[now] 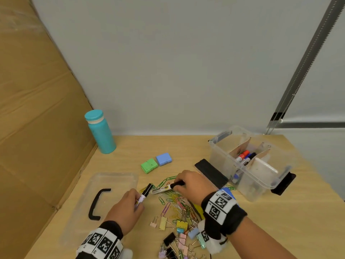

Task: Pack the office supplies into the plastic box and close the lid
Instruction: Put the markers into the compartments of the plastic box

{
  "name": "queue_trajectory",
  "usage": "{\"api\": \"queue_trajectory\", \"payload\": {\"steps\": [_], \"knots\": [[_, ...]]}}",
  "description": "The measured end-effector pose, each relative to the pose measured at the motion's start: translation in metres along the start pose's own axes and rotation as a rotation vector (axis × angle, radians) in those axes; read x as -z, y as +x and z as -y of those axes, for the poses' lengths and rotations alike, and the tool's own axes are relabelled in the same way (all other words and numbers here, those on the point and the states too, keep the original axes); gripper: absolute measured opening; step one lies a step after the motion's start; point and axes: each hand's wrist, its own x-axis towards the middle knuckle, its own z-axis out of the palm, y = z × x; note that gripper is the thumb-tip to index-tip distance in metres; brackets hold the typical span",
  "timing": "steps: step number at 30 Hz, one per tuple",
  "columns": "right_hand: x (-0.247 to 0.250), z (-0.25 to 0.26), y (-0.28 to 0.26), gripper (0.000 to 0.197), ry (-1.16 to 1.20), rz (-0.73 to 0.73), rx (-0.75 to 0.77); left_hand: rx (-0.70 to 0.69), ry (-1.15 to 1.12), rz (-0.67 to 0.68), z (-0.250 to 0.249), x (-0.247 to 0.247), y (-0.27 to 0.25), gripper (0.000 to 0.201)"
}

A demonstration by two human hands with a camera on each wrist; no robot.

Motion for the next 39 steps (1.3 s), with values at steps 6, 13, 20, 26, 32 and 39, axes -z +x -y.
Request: {"api": "queue_trajectory", "payload": {"steps": [6,13,20,26,32,39], "knots": [[0.071,-0.028,-0.033,0.006,0.602,-0.322,-0.028,-0.043,-0.050,-0.004,-0.008,-0.005,0.014,0.006],[0.150,-0.088,-0.041,0.010,0.257,-0.913,-0.137,-0.130,-0.083,-0.022,-0.028,-0.012,0.023,0.005],[0.157,-0.133,0.002,0.015,-0.139,-0.530,-0.492,-0.181,-0.092,-0.017,-0.040,-0.017,0.023,0.006],[0.165,-0.136,0.026,0.018,-0.321,-0.075,-0.649,-0.178,-0.087,-0.022,-0.041,-0.018,0.018,0.007],[0.163,-0.146,0.028,0.026,-0.522,0.070,-0.728,-0.187,-0.092,-0.025,-0.040,-0.020,0.014,0.007],[0.162,-0.145,-0.023,0.035,-0.349,-0.139,-0.678,-0.178,-0.117,0.009,-0.045,-0.029,0.014,0.006]]}}
